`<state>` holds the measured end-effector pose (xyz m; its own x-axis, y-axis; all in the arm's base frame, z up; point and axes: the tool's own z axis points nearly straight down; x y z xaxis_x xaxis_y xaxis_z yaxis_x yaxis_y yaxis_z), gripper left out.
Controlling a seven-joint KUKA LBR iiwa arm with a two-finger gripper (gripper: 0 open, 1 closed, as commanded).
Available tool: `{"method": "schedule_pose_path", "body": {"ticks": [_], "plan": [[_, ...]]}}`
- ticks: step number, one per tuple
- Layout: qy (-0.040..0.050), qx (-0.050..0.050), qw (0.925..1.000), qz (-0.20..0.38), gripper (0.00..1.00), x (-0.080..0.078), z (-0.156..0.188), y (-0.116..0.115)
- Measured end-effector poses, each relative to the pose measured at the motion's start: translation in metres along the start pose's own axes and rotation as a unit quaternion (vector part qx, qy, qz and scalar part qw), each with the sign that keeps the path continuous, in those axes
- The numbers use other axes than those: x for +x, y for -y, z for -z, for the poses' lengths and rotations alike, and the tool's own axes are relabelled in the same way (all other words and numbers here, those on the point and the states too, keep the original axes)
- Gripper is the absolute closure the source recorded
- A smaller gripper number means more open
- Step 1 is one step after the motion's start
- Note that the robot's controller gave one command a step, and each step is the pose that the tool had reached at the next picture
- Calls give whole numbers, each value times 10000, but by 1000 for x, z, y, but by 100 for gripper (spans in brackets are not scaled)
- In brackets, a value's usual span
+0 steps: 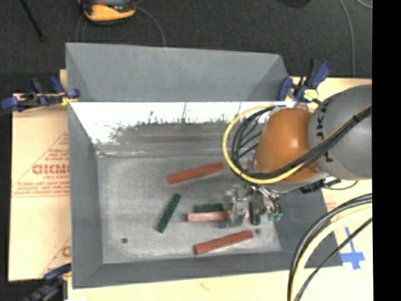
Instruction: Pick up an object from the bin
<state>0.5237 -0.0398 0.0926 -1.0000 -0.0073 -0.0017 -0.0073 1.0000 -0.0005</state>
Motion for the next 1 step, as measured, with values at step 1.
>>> {"method": "schedule_pose_path", "body": {"ticks": [1], "plan": [[5,-7,9984,563,100,24,133,-62]]}}
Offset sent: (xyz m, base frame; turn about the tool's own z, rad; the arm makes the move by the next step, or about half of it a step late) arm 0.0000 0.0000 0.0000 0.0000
